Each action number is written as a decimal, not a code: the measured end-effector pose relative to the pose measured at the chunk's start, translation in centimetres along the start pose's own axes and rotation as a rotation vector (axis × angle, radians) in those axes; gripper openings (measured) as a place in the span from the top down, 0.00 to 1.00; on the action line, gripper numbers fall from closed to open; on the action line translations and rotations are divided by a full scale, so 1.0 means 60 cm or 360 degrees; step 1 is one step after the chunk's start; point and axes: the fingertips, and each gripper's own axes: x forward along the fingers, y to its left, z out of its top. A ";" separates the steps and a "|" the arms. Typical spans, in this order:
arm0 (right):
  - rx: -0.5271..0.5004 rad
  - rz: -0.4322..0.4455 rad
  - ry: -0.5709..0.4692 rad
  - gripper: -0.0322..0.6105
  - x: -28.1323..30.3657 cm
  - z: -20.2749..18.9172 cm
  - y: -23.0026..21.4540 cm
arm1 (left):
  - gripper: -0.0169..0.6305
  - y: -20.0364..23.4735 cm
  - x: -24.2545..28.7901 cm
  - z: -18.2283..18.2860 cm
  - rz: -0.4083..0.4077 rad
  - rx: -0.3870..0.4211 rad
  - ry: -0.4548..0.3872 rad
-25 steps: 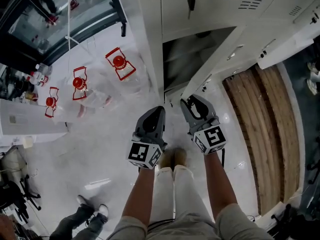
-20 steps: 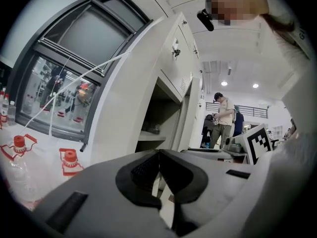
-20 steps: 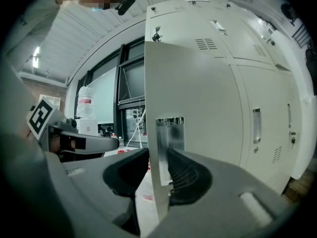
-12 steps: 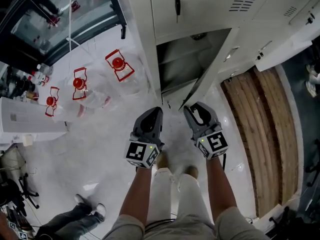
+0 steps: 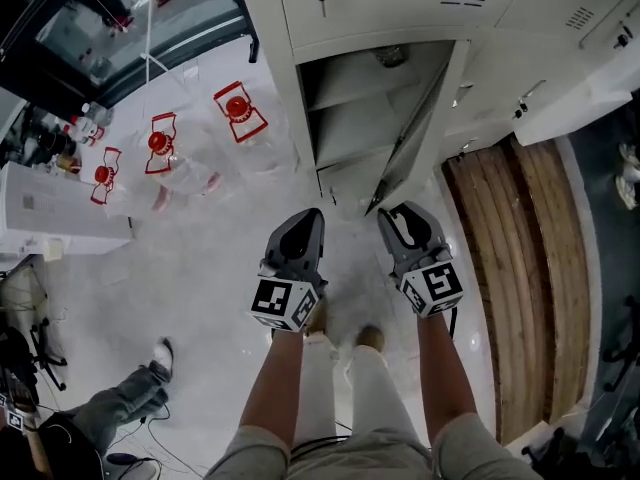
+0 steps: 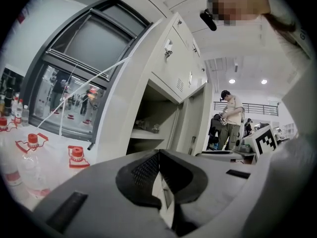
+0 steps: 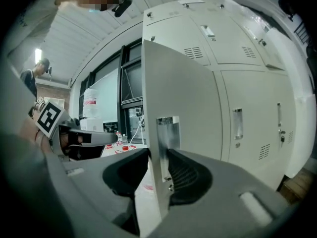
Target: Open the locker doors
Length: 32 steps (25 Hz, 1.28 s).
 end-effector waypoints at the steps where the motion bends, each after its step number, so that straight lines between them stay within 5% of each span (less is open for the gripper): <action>1: 0.0005 -0.0007 -0.0002 0.75 -0.006 -0.001 -0.003 | 0.98 -0.004 -0.004 -0.001 0.0009 0.0001 -0.0002; 32: 0.0079 -0.0292 -0.0065 0.83 -0.166 -0.019 -0.127 | 0.98 -0.073 -0.073 -0.044 0.0190 0.0055 -0.0042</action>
